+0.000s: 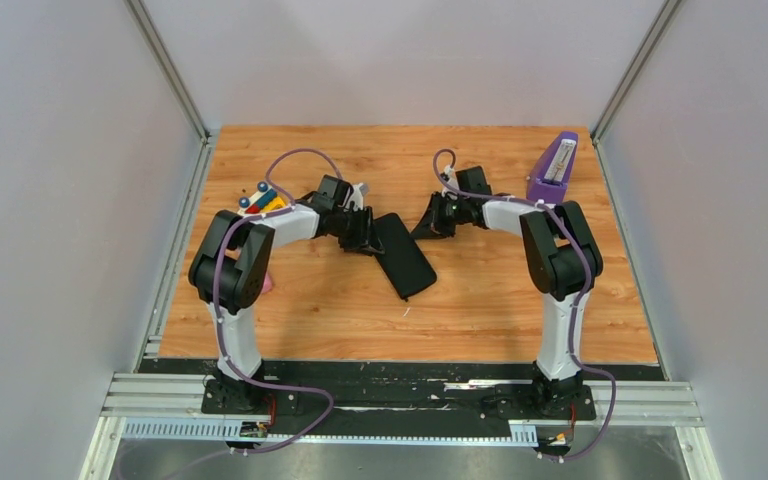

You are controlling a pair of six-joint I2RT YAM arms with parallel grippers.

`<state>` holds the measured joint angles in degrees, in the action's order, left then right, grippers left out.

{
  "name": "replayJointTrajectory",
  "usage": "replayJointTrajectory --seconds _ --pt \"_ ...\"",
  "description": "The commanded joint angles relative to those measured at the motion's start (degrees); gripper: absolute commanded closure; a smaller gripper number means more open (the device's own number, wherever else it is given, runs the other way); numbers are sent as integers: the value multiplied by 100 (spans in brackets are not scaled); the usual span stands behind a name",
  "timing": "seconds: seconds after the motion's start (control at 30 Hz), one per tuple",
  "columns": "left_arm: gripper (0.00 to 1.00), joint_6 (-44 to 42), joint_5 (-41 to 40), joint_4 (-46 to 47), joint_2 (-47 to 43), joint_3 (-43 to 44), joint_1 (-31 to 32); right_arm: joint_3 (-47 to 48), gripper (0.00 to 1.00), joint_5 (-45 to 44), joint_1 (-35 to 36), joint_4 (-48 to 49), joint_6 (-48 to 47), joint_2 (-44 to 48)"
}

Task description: Sort the hair-cutting tools

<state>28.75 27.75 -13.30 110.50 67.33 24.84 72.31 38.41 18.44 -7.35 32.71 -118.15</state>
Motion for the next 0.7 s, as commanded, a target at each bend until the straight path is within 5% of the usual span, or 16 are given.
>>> replayJointTrajectory --seconds 0.0,0.27,0.53,0.67 --pt "60 451 158 201 -67 -265 118 336 92 -306 231 -19 -242 -67" --pt "97 1332 -276 882 -314 -825 118 -648 66 -1720 312 -140 -418 1476" --pt "100 1969 -462 1423 -550 -1307 121 -2354 57 -3045 1112 -122 -518 3354" --pt "100 1982 -469 1438 -604 -1330 118 -2963 66 -2758 1251 -99 -486 3958"
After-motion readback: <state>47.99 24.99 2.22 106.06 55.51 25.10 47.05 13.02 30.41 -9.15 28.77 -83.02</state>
